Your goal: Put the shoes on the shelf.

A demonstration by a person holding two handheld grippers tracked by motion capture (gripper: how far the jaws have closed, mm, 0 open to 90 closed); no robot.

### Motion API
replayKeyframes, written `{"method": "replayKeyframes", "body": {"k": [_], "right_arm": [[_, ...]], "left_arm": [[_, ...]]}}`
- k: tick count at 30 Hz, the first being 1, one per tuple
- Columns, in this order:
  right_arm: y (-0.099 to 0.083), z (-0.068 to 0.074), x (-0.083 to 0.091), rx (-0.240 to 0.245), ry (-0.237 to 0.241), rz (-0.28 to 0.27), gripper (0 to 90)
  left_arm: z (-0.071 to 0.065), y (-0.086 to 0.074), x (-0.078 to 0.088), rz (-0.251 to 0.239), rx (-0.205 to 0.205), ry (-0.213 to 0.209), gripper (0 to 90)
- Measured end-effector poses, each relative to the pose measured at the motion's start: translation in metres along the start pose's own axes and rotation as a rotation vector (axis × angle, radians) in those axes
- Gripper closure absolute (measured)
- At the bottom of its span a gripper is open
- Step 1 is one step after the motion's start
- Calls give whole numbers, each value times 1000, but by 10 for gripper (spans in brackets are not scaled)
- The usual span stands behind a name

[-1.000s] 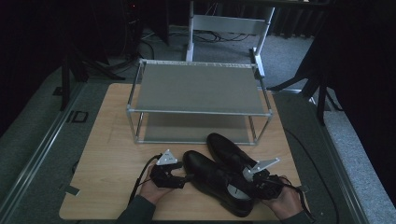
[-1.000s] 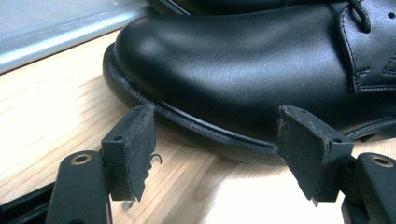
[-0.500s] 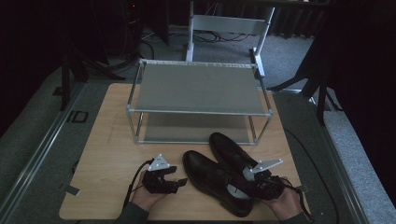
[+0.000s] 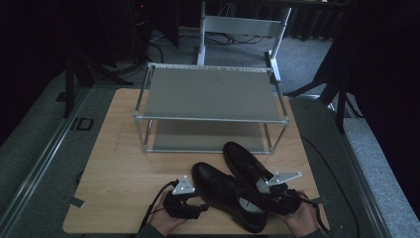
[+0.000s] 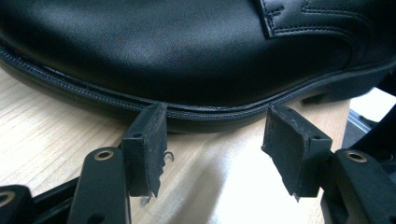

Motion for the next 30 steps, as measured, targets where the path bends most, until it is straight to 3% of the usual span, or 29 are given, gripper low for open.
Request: {"method": "replayKeyframes", "body": {"k": [5, 9, 11, 12, 17, 30], "right_arm": [[1, 7, 1, 23, 8, -13, 802], [5, 17, 3, 51, -1, -28, 802], [7, 19, 3, 53, 0, -40, 802], [9, 19, 3, 52, -4, -46, 802], [13, 12, 3, -12, -2, -85, 804], [22, 1, 11, -89, 14, -149, 806]], "left_arm": [[5, 3, -1, -2, 18, 18, 396], [9, 13, -1, -34, 25, 37, 393], [10, 22, 0, -73, 29, 17, 431], [11, 25, -1, -68, 15, 36, 434], [17, 35, -2, -77, 10, 41, 442], [17, 46, 9, -126, 5, 70, 426]]}}
Point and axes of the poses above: each handheld gripper's, and its own axes: x roughly backward along the jaws, y roughly out of its top, z roughly to its left, the point moved 5 cm from there along -x, roughly forward along the jaws, and after that the axes turned 4 degrees about -x, right-handed, at the moved point
